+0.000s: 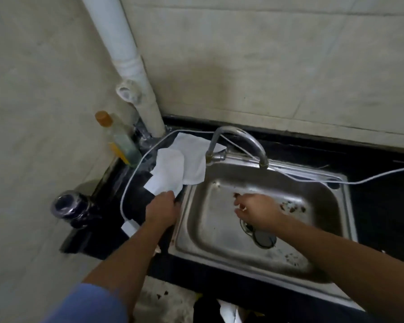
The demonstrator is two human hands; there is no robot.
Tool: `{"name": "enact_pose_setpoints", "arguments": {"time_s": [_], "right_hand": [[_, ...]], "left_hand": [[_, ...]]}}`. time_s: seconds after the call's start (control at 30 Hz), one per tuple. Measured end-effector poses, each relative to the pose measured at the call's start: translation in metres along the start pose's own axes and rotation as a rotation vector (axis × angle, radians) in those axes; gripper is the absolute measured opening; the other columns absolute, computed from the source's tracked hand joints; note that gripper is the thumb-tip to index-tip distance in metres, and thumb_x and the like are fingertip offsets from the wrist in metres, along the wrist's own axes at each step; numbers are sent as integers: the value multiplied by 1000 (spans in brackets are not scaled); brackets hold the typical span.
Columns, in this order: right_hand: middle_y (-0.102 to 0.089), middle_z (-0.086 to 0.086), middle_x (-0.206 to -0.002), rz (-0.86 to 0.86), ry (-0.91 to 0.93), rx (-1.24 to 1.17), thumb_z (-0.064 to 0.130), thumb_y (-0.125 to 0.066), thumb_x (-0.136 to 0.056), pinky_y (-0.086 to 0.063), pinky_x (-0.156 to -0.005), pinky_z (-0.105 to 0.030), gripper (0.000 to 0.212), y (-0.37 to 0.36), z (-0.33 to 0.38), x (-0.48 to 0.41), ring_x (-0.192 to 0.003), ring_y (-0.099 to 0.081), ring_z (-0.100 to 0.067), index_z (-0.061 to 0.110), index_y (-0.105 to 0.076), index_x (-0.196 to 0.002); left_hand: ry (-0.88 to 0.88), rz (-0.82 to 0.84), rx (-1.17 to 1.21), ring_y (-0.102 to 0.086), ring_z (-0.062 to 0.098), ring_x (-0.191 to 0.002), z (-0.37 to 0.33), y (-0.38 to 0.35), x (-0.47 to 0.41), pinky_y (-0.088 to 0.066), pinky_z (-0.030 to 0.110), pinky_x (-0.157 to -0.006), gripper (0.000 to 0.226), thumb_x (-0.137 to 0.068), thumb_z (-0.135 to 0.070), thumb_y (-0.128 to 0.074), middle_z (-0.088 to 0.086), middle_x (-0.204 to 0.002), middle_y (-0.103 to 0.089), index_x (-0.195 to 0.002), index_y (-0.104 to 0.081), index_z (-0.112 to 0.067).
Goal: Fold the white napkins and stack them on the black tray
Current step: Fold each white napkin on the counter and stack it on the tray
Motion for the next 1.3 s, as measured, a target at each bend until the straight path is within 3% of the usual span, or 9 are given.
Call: {"name": "enact_pose_setpoints", "arguments": {"time_s": [0.2, 0.33, 0.4, 0.47, 0.6, 0.73, 0.87, 1.2, 1.3], "right_hand": [[-66, 4, -111, 58, -210, -14, 41, -46, -95, -45, -77, -27, 29, -25, -9, -11, -94, -62, -15, 28, -61, -117], [-65, 7, -104, 81, -283, -23, 40, -48, -95, -40, -68, -22, 23, -36, -7, -12, -82, -57, -11, 29, -63, -109], [-65, 7, -104, 88, -308, -41, 40, -48, -95, -38, -68, -21, 22, -41, -5, -14, -78, -53, -9, 29, -63, -109], [-64, 7, -105, 88, -329, -76, 41, -49, -95, -37, -70, -22, 24, -43, -2, -15, -81, -54, -10, 29, -62, -112], [-63, 7, -100, 75, -311, -110, 41, -49, -96, -36, -70, -23, 25, -44, 3, -13, -88, -58, -13, 26, -62, -110], [-64, 6, -99, 39, -288, -129, 41, -50, -94, -40, -71, -24, 24, -43, 1, -5, -79, -45, -8, 25, -63, -107], [-67, 5, -99, -7, -279, -123, 38, -49, -93, -45, -69, -25, 24, -34, -6, 17, -81, -58, -13, 26, -63, -108], [-69, 2, -105, -104, -361, -166, 43, -51, -92, -51, -80, -32, 28, -34, -77, 198, -98, -63, -20, 29, -62, -114], [-68, 3, -101, -135, -444, -195, 43, -51, -91, -47, -73, -30, 19, -34, -109, 259, -94, -64, -21, 31, -62, -103]], "left_hand": [[-72, -68, -58, -43, 34, -115, 3, 0, -92, -44, 44, -86, 47, -90, -32, -56, 17, -129, -42, -129, -43, -8], [-48, 38, -129, -40, 35, -120, 3, -3, -127, -38, 46, -96, 69, -87, -35, -60, 18, -134, -38, -142, -25, -14], [-33, 58, -148, -47, 33, -114, 7, -5, -135, -41, 42, -91, 52, -88, -28, -60, 17, -126, -49, -133, -40, -10], [-38, 29, -109, -56, 30, -101, 10, -6, -139, -43, 35, -77, 19, -90, -15, -55, 17, -110, -61, -105, -59, -4], [-83, -56, -16, -60, 32, -86, 14, -2, -135, -42, 34, -63, 10, -88, -6, -53, 18, -94, -65, -85, -62, -1], [-201, -165, 29, -52, 24, -71, 7, 14, -114, -33, 30, -56, 4, -86, -6, -53, 13, -83, -60, -83, -55, -4], [-305, -217, 29, -48, 23, -65, -21, 31, -78, -31, 30, -57, 9, -86, -11, -54, 6, -70, -50, -82, -48, -7], [-523, -230, -29, -60, 38, -78, -154, -16, 73, -34, 31, -60, 15, -85, -20, -58, 17, -85, -65, -94, -52, -9], [-601, -197, -31, -61, 34, -78, -208, -37, 113, -33, 30, -59, 18, -86, -21, -57, 14, -85, -66, -100, -55, -9]]}}
Point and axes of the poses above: each hand's wrist, its own x-axis away from the middle knuckle, its own y-axis out of the back of the hand, z = x × y, the point moved 1 cm from there along -x, towards the middle knuckle
